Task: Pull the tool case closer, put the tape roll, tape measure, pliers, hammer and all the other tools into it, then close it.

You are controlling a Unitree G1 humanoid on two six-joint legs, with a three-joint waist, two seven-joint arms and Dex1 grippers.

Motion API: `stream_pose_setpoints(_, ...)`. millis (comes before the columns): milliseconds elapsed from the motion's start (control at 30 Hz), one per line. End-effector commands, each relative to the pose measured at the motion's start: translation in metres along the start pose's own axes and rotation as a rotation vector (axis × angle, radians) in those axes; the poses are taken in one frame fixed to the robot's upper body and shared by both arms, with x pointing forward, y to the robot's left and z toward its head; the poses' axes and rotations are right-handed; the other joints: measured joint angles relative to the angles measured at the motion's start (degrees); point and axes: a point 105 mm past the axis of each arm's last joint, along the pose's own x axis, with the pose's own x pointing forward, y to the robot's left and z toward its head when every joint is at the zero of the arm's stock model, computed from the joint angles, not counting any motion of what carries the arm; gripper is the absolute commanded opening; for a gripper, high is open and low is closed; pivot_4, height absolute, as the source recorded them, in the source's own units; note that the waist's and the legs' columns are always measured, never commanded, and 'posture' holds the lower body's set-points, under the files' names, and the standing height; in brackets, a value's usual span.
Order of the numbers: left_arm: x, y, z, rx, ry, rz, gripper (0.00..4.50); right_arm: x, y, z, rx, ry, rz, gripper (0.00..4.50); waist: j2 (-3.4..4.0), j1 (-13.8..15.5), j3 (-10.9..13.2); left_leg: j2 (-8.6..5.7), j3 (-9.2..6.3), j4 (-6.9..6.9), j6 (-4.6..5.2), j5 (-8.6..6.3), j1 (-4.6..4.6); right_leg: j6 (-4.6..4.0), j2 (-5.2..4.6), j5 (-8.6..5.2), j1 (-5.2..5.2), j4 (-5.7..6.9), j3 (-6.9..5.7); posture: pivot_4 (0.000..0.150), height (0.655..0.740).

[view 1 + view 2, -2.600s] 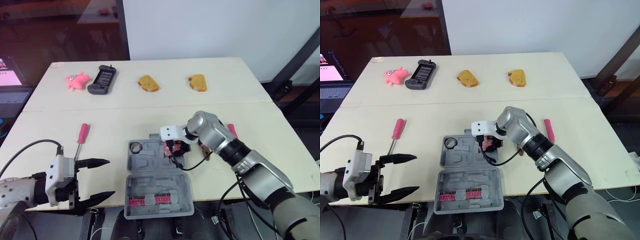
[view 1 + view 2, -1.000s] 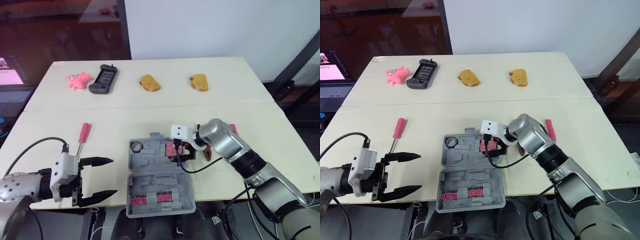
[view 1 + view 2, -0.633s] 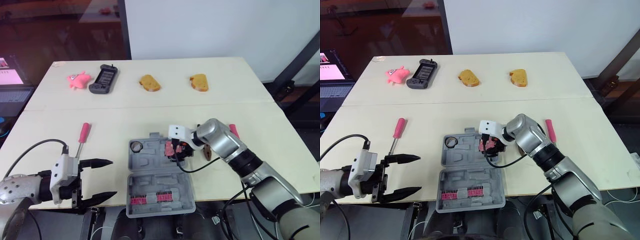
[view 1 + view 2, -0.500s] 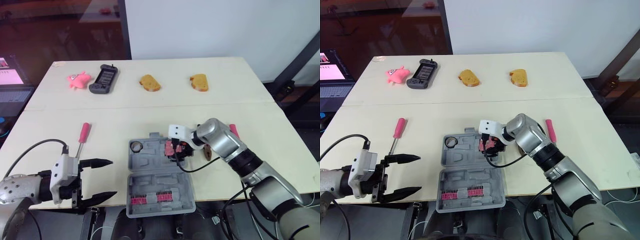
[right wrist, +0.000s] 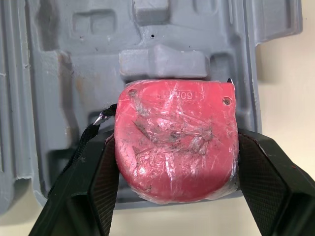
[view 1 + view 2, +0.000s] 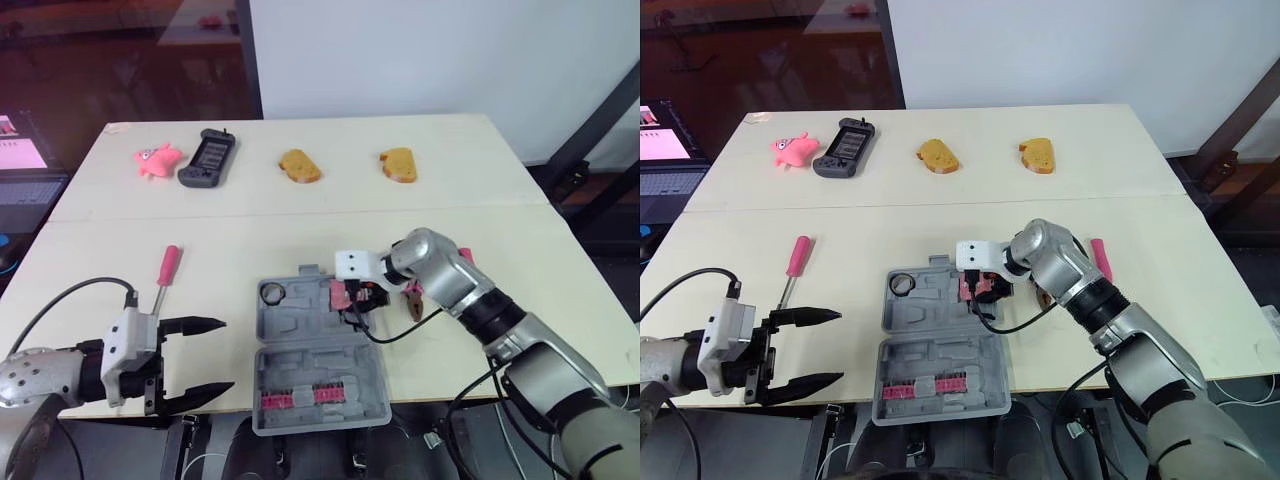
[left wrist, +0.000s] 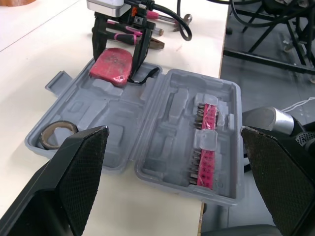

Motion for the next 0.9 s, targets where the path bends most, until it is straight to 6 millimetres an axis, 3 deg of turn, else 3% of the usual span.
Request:
stream_pose_setpoints(33, 0.002, -0.002, 0.006, 0.040, -0.003, -0.002, 4.50, -0.003, -0.009, 0.006, -0.067, -0.007, 0.002, 2.89, 0.00, 0.0, 0.0, 0.00, 0.00, 0.00, 0.00, 0.00, 0.00, 0.00, 0.00, 0.00, 0.00, 0.00, 0.00, 0.150, 0.7188)
stream_pose_setpoints(500, 0.007, -0.003, 0.005, 0.019, -0.007, 0.016, 4.50, 0.001, -0.018, 0.008, -0.106, -0.022, 0.012, 2.89, 0.00, -0.1, 0.0, 0.00, 0.01, 0.00, -0.01, 0.01, 0.01, 0.00, 0.00, 0.00, 0.01, 0.00, 0.00, 0.150, 0.7188)
stream_pose_setpoints(567, 0.008, -0.002, 0.006, 0.020, -0.008, 0.014, 4.50, 0.001, -0.017, 0.008, -0.093, -0.027, 0.015, 3.94, 0.00, -0.1, 0.0, 0.00, 0.01, 0.00, -0.02, 0.01, 0.01, 0.00, 0.01, 0.00, 0.01, 0.00, 0.00, 0.150, 0.7188)
stream_pose_setpoints(633, 0.009, -0.002, 0.007, 0.023, -0.009, 0.009, 4.50, -0.001, -0.018, 0.008, -0.101, -0.024, 0.005, 4.47, 0.01, -0.1, 0.0, 0.00, 0.01, 0.00, -0.02, 0.01, 0.01, 0.00, 0.01, 0.00, 0.01, 0.01, 0.00, 0.150, 0.7188)
stream_pose_setpoints(900, 0.009, -0.003, 0.007, 0.027, -0.011, -0.001, 4.50, -0.026, -0.014, 0.011, -0.078, -0.071, -0.019, 4.47, 0.01, 0.1, 0.0, 0.00, 0.00, 0.00, -0.02, 0.01, 0.00, 0.00, -0.01, 0.00, 0.01, 0.00, 0.00, 0.150, 0.7188)
